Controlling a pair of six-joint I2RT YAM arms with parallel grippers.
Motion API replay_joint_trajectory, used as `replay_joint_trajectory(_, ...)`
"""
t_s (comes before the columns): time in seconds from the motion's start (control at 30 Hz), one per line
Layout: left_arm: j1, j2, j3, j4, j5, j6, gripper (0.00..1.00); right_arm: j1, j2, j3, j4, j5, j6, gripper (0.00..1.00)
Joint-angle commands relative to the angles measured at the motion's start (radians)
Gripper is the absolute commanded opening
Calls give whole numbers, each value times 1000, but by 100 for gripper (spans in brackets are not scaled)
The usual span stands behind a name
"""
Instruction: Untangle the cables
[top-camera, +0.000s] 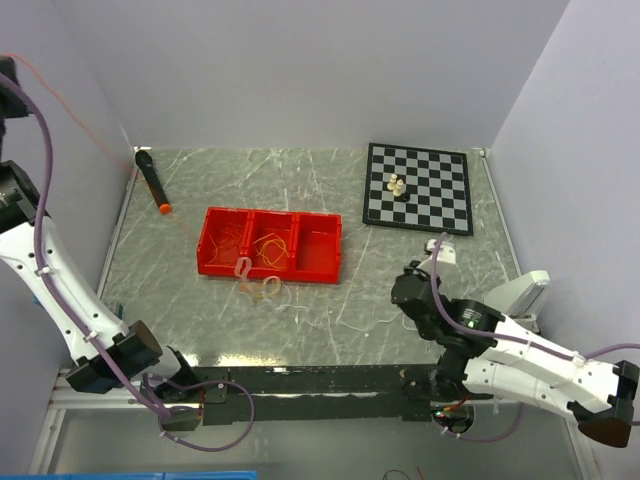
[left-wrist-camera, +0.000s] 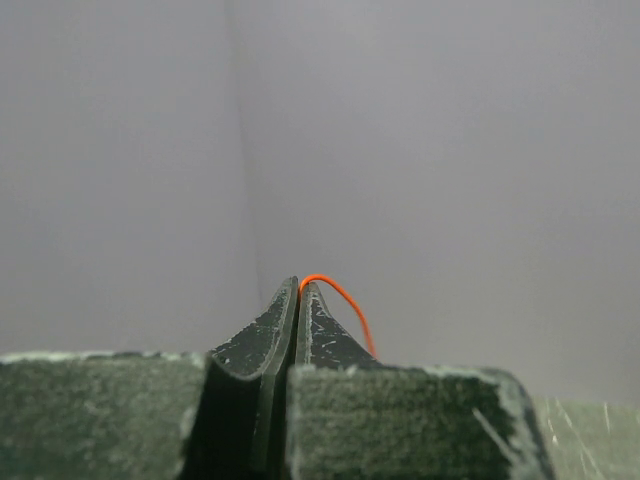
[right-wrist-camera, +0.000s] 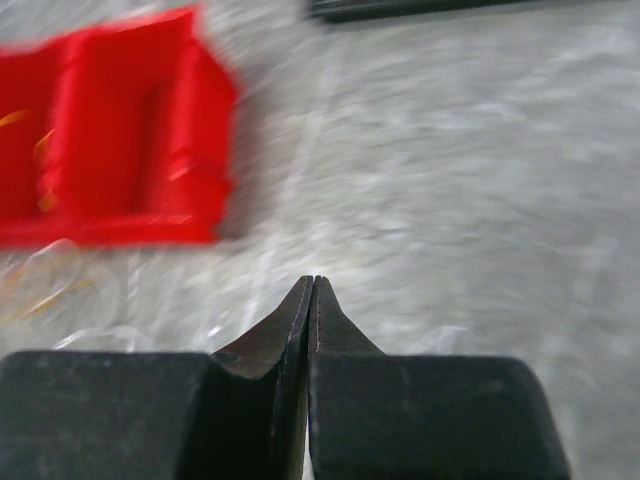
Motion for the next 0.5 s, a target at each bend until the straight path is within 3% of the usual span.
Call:
replay_joint_trajectory(0.0, 48, 0, 92, 69, -30, -109, 1, -21, 2, 57, -287, 184, 209, 0)
replay_joint_trajectory(0.07, 50, -12, 89, 74, 11, -112, 1, -24, 11, 50, -235, 143, 136, 0)
replay_joint_trajectory(0.13, 48, -34, 57, 92, 69, -120, 2, -24, 17, 14, -20, 14, -54, 0)
replay_joint_trajectory(0.2, 48, -66, 4, 127, 125, -129, 3, -22, 28, -44, 249, -208, -241, 3)
replay_joint_trajectory(0.33, 48, -107, -53, 146, 171, -126, 3, -1, 178, -84, 607, -549, -386, 56)
replay_joint_trajectory(0.47, 48, -107, -48, 117, 174, -97, 2, 42, 445, 40, 716, -675, -478, 69)
